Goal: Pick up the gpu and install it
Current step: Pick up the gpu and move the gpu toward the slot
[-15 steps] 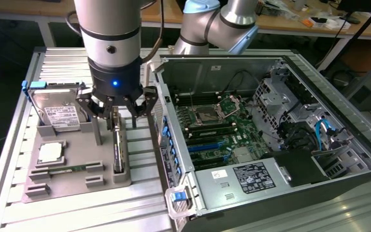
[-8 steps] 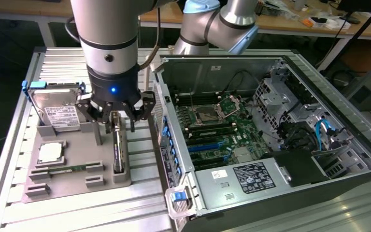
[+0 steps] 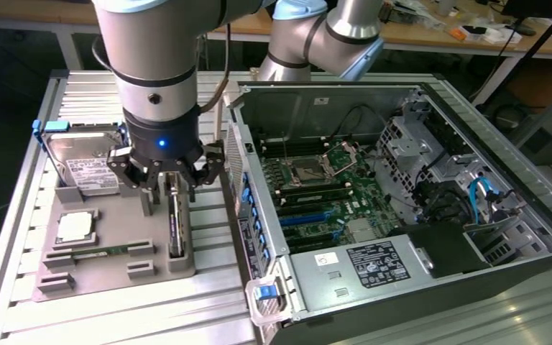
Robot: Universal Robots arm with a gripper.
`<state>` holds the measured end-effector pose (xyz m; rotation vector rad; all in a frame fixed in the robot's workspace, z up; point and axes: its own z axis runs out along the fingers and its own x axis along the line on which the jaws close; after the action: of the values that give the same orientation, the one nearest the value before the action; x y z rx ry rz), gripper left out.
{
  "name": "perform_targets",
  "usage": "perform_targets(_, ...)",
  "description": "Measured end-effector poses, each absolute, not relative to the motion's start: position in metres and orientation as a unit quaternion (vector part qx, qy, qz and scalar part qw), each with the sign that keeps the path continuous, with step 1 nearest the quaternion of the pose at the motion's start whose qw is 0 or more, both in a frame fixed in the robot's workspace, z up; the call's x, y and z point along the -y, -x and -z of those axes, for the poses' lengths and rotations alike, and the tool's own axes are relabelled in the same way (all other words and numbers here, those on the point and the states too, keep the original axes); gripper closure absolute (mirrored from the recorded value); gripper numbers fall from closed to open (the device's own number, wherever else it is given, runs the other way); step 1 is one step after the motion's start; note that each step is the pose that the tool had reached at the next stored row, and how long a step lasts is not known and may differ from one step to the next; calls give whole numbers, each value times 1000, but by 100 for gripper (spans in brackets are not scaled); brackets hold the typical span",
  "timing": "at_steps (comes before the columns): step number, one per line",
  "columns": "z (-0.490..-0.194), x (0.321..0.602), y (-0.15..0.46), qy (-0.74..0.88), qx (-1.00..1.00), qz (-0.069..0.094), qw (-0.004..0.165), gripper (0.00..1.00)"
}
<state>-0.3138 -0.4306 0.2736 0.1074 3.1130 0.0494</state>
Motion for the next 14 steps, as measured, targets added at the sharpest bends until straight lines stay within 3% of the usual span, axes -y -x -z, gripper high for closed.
perform_targets(14, -247, 431, 315, -35, -999, -16, 13, 46)
